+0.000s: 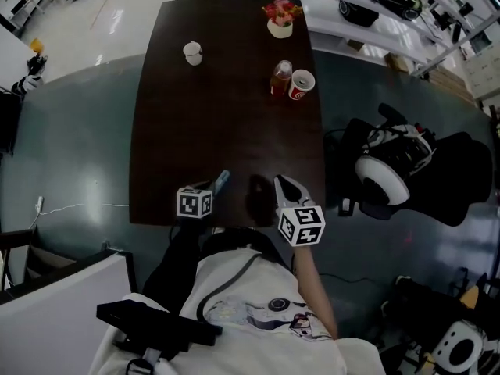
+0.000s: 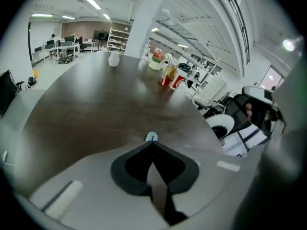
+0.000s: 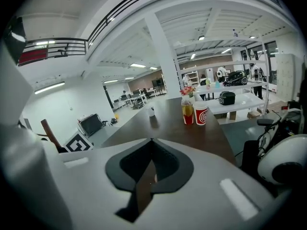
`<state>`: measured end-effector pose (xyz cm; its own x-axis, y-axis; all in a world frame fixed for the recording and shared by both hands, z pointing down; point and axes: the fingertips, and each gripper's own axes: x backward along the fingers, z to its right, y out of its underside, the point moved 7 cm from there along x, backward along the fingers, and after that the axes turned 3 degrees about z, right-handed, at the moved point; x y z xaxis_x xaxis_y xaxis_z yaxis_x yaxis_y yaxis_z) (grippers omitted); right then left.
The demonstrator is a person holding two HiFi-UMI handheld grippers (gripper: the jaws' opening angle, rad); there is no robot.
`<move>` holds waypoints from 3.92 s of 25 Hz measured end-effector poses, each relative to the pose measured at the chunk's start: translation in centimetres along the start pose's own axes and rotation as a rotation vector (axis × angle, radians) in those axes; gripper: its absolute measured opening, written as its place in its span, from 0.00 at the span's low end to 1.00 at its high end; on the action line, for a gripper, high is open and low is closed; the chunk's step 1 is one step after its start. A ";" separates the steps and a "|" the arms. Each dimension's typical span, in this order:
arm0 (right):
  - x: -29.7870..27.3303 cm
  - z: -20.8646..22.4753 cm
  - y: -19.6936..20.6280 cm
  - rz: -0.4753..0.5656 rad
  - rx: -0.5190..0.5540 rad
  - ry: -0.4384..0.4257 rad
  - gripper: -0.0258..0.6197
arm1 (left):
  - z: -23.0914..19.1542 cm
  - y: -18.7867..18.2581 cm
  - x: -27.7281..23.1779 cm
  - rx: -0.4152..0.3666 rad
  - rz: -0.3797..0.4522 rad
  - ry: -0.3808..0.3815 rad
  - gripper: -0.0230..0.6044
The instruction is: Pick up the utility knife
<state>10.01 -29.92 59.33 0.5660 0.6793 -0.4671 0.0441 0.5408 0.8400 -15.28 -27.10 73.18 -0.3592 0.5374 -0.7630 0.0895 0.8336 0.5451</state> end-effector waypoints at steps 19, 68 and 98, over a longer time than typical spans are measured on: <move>1.5 -0.5 1.1 -0.051 -0.002 -0.017 0.04 | -0.7 1.5 -3.5 -0.145 -0.155 0.043 0.23; 1.2 -2.3 -0.8 0.083 0.040 -0.126 0.04 | 4.8 -7.2 7.5 -0.187 0.391 -0.021 0.15; 5.1 -6.6 -10.6 0.461 0.279 -0.024 0.04 | 11.0 -13.7 22.2 -0.328 0.962 -0.140 0.15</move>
<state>6.98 -28.88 46.23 0.5966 0.8020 -0.0292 0.0018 0.0350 0.9994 -14.29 -25.18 44.95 -0.1560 0.9874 0.0254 0.0166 -0.0230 0.9996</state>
